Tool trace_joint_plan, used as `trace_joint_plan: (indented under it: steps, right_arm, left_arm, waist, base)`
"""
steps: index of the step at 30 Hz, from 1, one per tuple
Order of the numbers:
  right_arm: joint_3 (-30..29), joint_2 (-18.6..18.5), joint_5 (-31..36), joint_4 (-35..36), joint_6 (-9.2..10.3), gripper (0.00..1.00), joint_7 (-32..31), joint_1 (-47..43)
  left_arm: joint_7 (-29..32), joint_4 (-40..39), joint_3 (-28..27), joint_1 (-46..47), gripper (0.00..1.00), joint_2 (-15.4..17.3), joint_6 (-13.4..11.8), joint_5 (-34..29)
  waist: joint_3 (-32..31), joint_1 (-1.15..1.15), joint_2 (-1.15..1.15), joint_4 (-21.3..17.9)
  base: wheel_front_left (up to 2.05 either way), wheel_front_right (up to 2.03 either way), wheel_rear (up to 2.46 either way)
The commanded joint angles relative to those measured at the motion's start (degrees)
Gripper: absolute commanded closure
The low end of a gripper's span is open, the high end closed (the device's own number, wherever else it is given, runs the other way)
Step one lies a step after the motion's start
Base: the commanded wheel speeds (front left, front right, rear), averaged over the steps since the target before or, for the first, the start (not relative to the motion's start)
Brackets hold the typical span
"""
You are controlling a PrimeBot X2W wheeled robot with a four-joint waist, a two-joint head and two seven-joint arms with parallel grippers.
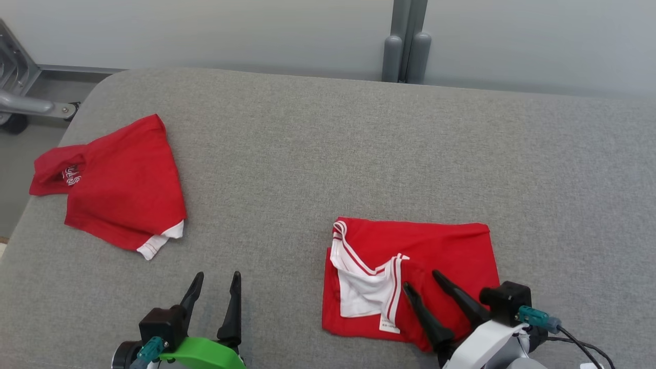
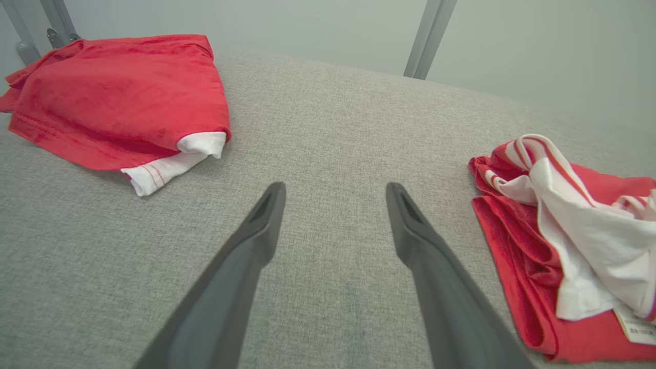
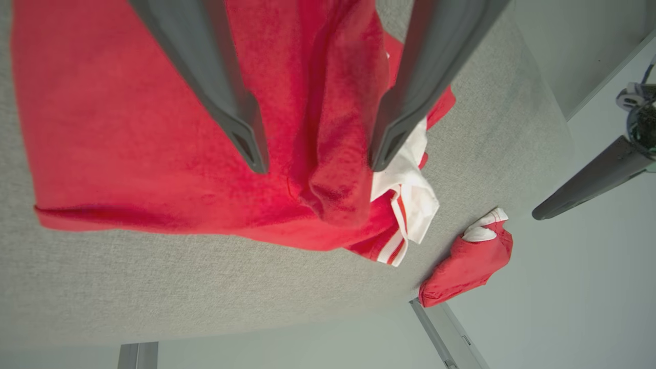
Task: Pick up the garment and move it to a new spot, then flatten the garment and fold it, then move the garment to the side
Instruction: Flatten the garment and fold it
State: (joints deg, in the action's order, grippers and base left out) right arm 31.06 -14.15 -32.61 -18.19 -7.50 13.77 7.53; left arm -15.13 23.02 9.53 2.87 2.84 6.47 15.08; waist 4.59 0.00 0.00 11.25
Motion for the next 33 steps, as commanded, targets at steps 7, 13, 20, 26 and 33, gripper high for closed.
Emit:
trace_joint_plan:
  steps: [7, 13, 20, 26, 33]
  right_arm:
    - [3.42, 0.75, 0.76, -1.97, 0.03, 1.0, -0.58, 2.59]
    - [12.7, -0.81, 1.38, 0.62, 0.03, 1.0, -0.54, 5.1]
    - [22.82, -5.06, -6.2, 7.68, 0.02, 0.0, 0.77, 8.11]
    - [13.7, -6.47, -6.12, 8.44, 0.06, 0.0, 1.4, 7.42]
    - [-6.44, -0.55, 4.1, -2.8, 0.02, 0.0, 1.42, 2.74]
  left_arm:
    - [0.02, -0.03, -0.09, -0.27, 0.0, 0.14, 0.01, 0.05]
    - [0.02, 0.04, -0.19, -0.2, 0.0, 0.14, 0.11, 0.43]
    - [0.02, -0.16, 0.02, -0.26, 0.0, 0.14, -0.02, 1.02]
    - [0.02, -0.37, -0.49, -0.09, 0.0, 0.14, -0.19, 0.29]
    - [0.02, -0.24, -0.3, 0.07, 0.0, 0.15, -0.18, -0.3]
  waist:
    - [0.02, 0.0, 0.0, 0.36]
    - [-0.04, 0.0, 0.0, 0.01]
    - [-0.04, 0.0, 0.0, -1.18]
    - [0.16, 0.0, 0.0, -2.44]
    - [0.11, 0.0, 0.0, -2.88]
  base:
    - [0.0, 0.0, 0.0]
    - [0.0, 0.0, 0.0]
    - [0.0, 0.0, 0.0]
    - [0.0, 0.0, 0.0]
    - [0.0, 0.0, 0.0]
